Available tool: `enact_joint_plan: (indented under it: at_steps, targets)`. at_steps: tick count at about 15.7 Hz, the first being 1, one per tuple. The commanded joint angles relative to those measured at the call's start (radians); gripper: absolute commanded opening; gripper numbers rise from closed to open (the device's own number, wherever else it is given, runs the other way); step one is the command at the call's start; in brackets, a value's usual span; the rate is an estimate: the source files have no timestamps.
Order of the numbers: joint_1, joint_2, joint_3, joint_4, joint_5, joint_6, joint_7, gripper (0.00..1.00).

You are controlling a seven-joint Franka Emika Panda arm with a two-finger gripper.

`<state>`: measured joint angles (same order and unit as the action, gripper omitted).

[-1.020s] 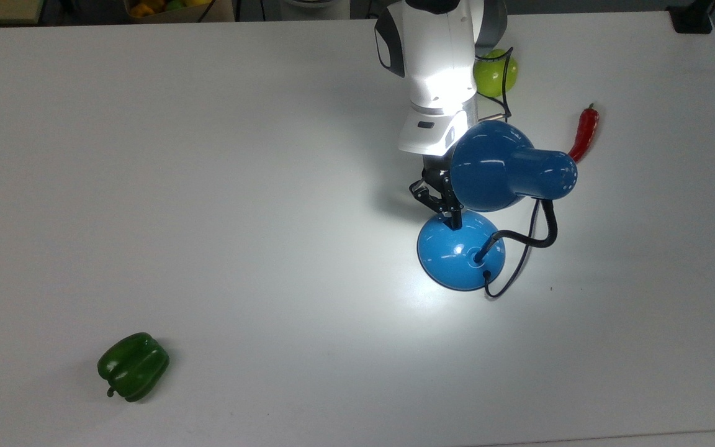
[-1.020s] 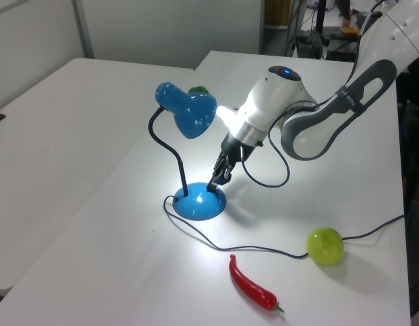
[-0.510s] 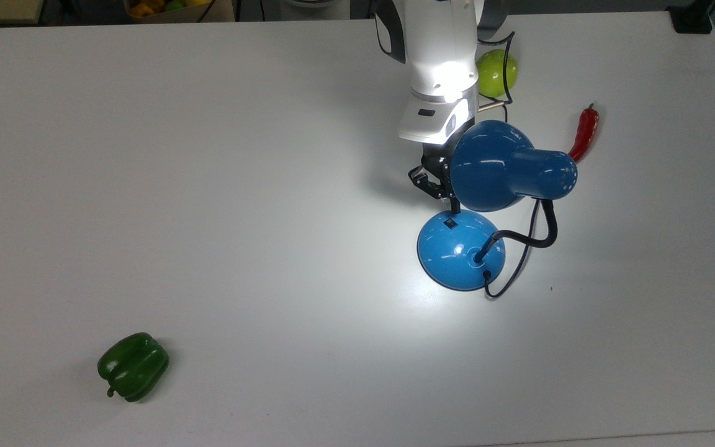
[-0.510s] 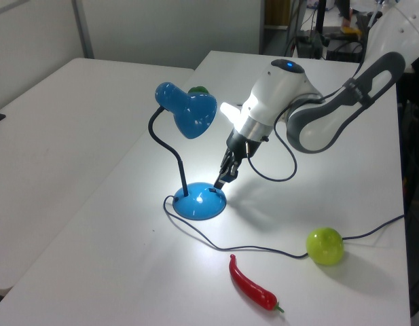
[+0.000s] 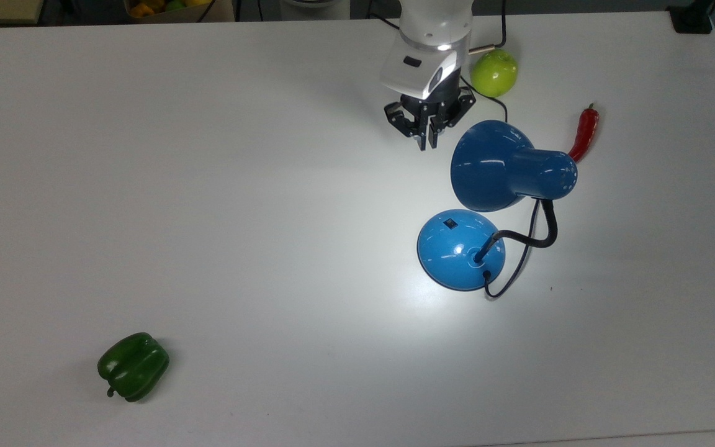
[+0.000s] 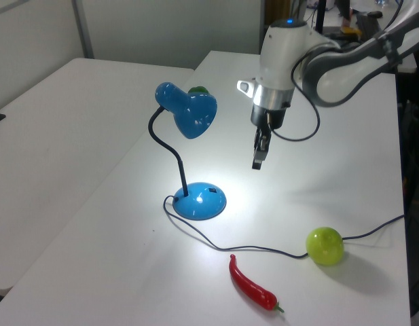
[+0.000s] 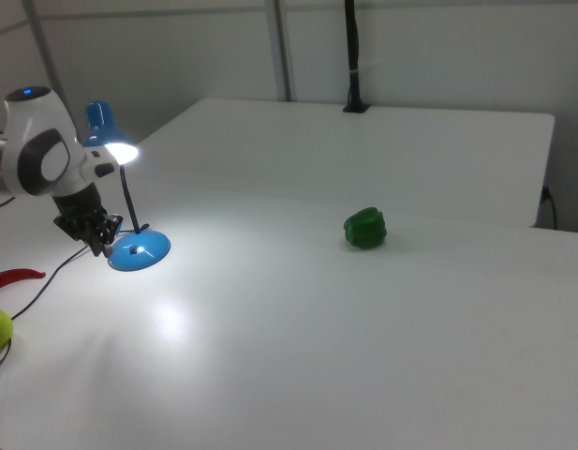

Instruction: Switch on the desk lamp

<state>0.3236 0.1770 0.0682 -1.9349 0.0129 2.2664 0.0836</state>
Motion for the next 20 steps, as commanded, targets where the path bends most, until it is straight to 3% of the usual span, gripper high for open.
enact_joint_plan:
  at_steps: [1, 4, 12, 18, 20]
  targets:
    - [-0.043, -0.137, 0.010, -0.036, 0.005, -0.183, 0.073, 0.85]
    - [-0.092, -0.209, 0.012, -0.021, 0.005, -0.295, 0.082, 1.00]
    - [-0.285, -0.272, 0.079, 0.213, 0.005, -0.663, 0.081, 1.00]
    - [-0.290, -0.257, -0.007, 0.303, 0.030, -0.683, 0.045, 1.00]
    - [-0.230, -0.248, -0.063, 0.303, 0.038, -0.642, -0.008, 1.00]
